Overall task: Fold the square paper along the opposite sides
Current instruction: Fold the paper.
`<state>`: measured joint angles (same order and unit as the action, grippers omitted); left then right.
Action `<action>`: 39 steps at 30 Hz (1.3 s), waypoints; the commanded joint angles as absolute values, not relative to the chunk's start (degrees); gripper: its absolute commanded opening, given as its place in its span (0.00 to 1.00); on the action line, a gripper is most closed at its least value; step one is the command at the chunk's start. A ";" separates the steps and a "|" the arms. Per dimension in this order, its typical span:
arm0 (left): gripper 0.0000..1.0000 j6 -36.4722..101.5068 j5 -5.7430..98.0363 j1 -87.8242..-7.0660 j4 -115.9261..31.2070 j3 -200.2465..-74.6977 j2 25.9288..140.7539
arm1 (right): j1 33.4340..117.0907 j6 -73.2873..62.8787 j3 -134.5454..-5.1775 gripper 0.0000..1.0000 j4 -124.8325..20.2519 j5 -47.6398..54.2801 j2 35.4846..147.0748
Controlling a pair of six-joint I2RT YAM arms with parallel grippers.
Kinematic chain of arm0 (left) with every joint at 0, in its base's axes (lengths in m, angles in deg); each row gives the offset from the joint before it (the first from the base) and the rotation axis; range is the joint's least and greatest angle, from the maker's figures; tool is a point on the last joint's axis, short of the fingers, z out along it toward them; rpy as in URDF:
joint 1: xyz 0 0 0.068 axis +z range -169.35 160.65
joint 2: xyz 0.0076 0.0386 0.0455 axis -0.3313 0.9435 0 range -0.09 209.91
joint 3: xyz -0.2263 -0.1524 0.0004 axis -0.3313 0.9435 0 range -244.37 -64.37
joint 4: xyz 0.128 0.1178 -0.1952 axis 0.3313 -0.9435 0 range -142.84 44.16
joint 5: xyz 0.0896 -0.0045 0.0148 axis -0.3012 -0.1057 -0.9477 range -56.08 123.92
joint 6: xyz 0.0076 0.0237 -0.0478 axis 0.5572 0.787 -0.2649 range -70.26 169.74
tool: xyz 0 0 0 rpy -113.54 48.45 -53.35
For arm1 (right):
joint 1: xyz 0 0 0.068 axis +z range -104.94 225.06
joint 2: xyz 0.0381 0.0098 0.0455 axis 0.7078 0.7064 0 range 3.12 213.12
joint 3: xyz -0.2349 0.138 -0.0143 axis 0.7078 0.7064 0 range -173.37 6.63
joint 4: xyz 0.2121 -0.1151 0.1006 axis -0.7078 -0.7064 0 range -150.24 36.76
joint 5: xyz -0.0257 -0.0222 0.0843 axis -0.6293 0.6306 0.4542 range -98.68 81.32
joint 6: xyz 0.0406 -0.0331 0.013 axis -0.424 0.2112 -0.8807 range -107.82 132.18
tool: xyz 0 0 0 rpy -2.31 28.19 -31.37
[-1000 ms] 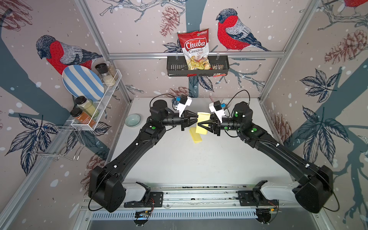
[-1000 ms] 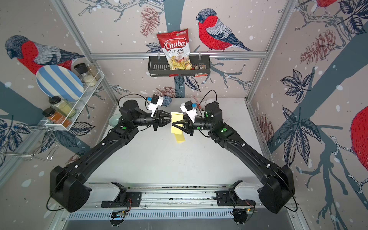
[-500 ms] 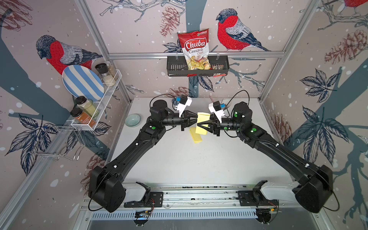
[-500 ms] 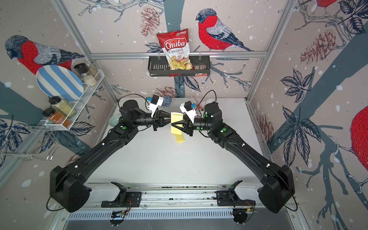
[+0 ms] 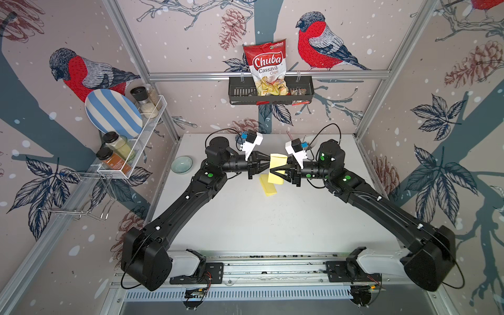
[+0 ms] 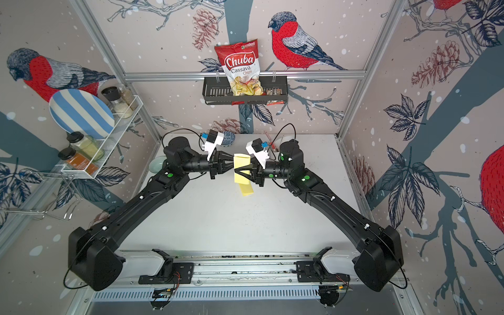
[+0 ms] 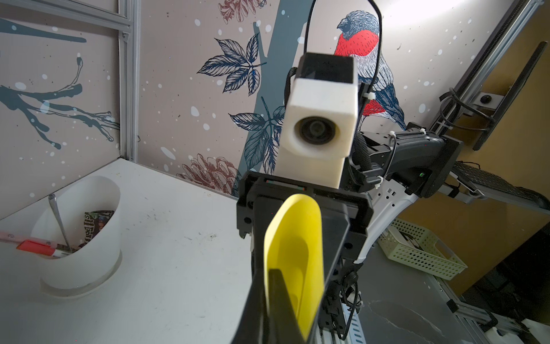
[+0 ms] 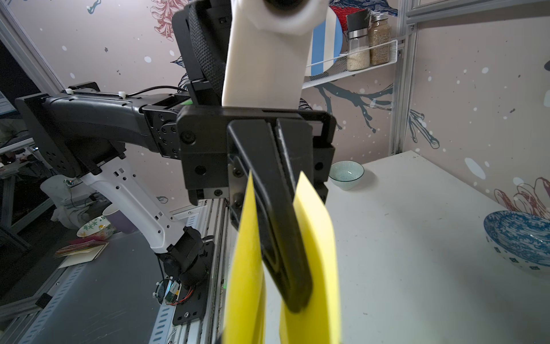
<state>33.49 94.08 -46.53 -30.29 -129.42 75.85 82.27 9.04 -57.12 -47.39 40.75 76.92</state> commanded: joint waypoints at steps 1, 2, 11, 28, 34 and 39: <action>0.00 34.36 94.24 -46.68 -30.40 -129.72 75.65 | 82.41 9.89 -57.18 0.23 -47.34 40.50 76.52; 0.00 34.37 94.21 -46.64 -30.37 -129.67 75.59 | 82.41 10.06 -57.18 0.23 -47.40 40.38 76.46; 0.00 34.45 94.16 -46.68 -30.56 -129.83 75.67 | 82.42 10.20 -57.09 0.21 -47.66 40.19 76.35; 0.00 34.63 94.11 -46.67 -30.73 -129.91 75.91 | 82.41 10.16 -57.00 0.21 -47.62 40.28 76.67; 0.00 34.83 94.08 -46.63 -30.96 -129.98 75.85 | 82.37 10.08 -57.00 0.21 -47.70 40.25 76.94; 0.00 34.81 94.04 -46.62 -30.91 -129.97 75.89 | 82.41 10.09 -57.01 0.22 -47.72 40.28 76.94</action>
